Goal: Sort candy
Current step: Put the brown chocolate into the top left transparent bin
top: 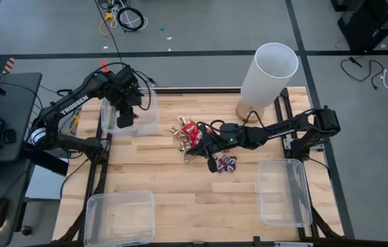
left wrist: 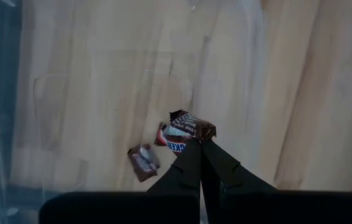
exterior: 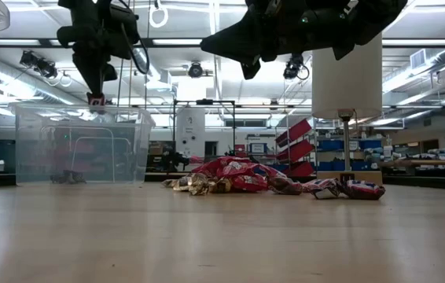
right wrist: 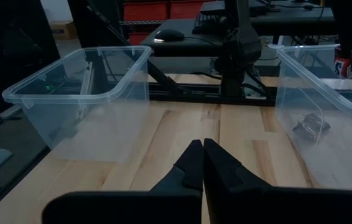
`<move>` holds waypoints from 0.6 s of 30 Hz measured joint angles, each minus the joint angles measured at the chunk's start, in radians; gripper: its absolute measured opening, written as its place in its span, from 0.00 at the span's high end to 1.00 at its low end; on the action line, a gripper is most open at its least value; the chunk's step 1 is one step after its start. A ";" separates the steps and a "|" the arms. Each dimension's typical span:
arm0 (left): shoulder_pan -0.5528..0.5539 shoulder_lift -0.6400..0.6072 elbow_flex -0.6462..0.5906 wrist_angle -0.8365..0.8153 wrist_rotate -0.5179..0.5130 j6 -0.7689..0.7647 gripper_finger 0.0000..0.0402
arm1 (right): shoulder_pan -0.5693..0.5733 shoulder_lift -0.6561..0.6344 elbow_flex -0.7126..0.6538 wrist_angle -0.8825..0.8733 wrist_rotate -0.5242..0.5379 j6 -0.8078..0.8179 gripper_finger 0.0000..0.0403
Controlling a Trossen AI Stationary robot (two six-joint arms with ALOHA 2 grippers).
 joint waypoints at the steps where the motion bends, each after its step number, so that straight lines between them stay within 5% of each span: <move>1: 0.000 0.000 0.000 0.000 -0.012 0.000 1.00 | 0.000 0.000 0.000 0.000 0.000 0.000 1.00; 18: 0.000 0.000 -0.073 -0.002 -0.005 -0.036 1.00 | 0.008 0.000 0.000 0.000 0.000 0.001 1.00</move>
